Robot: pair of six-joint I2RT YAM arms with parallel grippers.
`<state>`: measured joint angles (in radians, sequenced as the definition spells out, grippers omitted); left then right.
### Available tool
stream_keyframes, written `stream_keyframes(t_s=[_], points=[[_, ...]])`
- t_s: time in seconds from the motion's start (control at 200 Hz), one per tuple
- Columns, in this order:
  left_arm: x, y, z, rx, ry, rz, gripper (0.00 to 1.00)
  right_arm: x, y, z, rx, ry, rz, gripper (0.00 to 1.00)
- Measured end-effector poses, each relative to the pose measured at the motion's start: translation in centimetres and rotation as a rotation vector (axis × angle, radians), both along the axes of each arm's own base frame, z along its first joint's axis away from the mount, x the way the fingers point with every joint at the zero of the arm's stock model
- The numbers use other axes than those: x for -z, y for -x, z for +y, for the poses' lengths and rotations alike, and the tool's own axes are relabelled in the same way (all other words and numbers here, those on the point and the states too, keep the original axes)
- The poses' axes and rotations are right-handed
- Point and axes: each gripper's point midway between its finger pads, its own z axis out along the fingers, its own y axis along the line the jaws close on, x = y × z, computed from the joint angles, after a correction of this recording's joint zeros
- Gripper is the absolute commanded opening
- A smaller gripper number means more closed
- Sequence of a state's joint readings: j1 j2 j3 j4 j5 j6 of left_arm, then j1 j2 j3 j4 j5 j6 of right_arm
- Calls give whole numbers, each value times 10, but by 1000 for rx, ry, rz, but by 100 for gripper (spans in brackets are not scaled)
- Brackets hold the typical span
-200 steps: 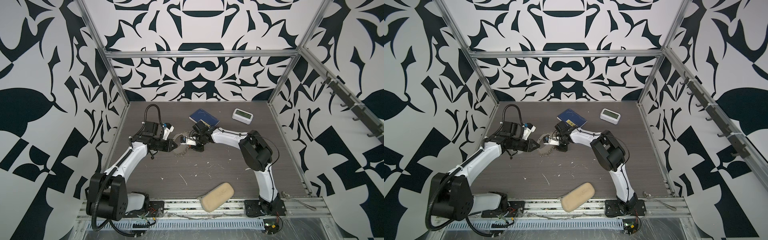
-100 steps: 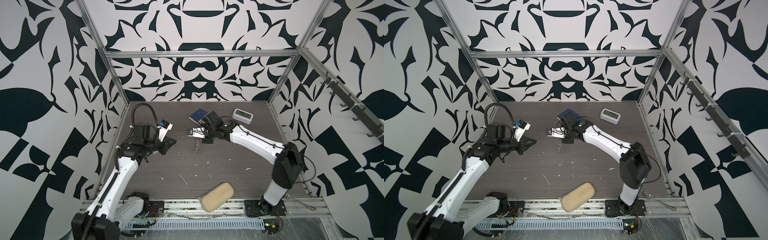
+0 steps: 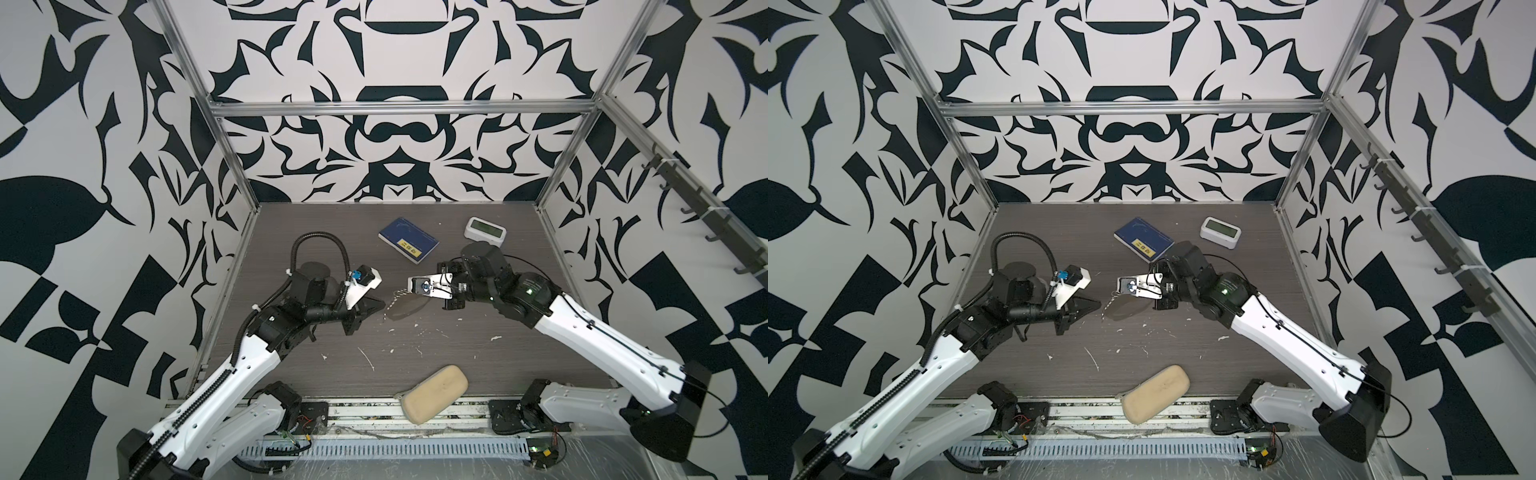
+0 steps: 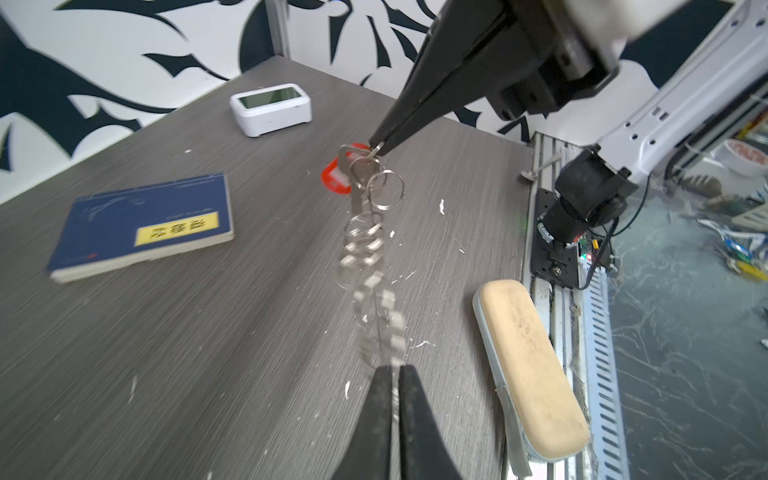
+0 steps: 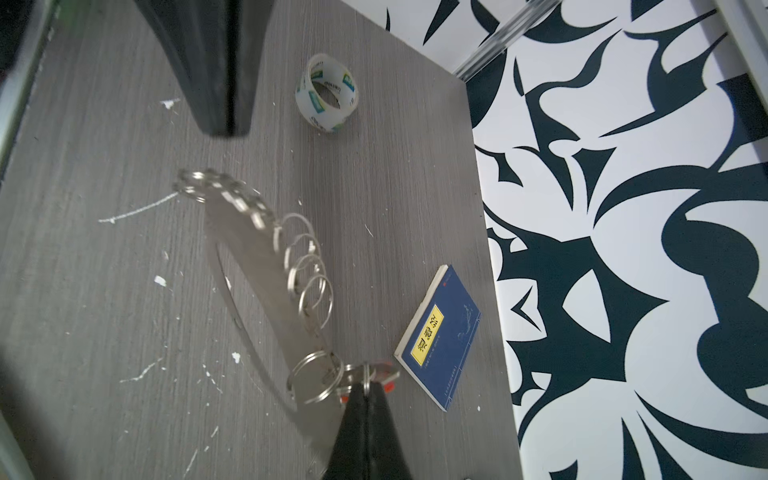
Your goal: Remove the keys from the keyring
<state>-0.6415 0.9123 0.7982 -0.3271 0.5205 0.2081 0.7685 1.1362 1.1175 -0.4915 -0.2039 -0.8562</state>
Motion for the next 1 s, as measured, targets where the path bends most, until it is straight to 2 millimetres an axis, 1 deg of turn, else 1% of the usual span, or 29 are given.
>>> stream_keyframes(t_s=[0.105, 0.185, 0.34, 0.41, 0.525, 0.625, 0.745, 0.87, 1.0], points=[[4, 2, -15, 33, -10, -21, 9, -1, 9, -4, 24, -59, 40, 0], [5, 0, -22, 36, -13, -32, 10, 1, 14, -8, 55, -91, 74, 0], [7, -9, -24, 3, -20, -49, 20, 1, 12, -16, 142, -136, 112, 0], [7, -13, -25, -9, -21, -60, 22, 3, 12, -19, 161, -150, 117, 0], [8, -17, -28, -5, -16, -68, 21, 12, 17, -22, 155, -171, 106, 0], [7, -17, -33, 24, -4, -80, 21, 25, 23, -25, 139, -172, 100, 0], [5, -15, -37, 52, 9, -86, 22, 31, 19, -23, 157, -160, 122, 0], [0, -14, -40, 72, 17, -92, 23, 32, 12, -18, 185, -161, 154, 0], [-1, -12, -42, 91, 22, -88, 22, 33, 6, -18, 228, -168, 179, 0]])
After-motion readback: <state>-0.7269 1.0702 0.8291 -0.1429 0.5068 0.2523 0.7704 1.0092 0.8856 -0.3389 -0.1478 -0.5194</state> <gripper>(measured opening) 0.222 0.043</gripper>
